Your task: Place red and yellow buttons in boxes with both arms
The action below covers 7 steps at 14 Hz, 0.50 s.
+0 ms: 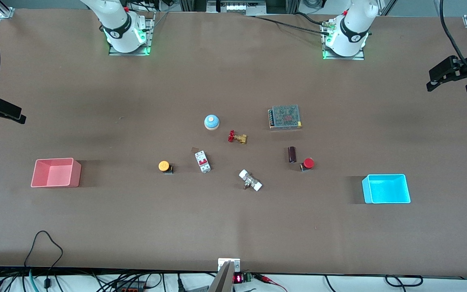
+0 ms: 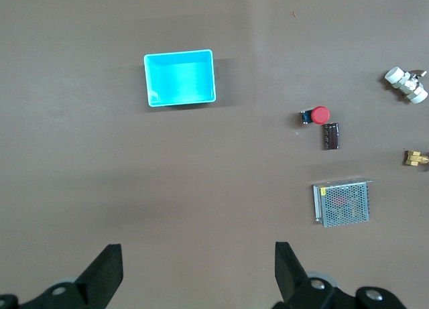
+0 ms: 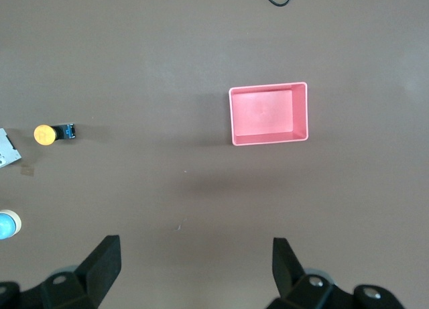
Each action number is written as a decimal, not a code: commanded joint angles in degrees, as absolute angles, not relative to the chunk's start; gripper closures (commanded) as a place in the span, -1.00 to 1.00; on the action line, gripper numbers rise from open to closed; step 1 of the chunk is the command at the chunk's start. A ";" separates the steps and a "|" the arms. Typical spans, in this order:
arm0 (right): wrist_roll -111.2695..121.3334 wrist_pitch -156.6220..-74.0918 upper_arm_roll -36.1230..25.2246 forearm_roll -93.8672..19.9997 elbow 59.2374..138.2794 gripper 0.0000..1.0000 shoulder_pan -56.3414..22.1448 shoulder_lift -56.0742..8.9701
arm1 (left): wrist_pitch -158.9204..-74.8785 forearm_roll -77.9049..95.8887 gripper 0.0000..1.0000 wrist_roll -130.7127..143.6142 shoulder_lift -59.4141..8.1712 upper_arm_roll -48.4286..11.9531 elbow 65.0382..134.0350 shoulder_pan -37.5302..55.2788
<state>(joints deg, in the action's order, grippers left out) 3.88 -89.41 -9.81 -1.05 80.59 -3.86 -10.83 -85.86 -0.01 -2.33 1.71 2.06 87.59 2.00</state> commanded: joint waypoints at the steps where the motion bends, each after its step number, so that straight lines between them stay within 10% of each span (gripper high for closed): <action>1: 3.87 -88.77 -9.84 -1.49 81.65 -1.00 -3.87 -9.32 | -88.75 -1.32 -1.00 -2.02 2.90 1.32 90.17 1.67; 7: 3.60 -90.87 -9.76 -1.41 81.48 -1.00 -5.44 -14.40 | -90.09 -1.41 -1.00 -1.32 2.29 1.32 91.41 1.49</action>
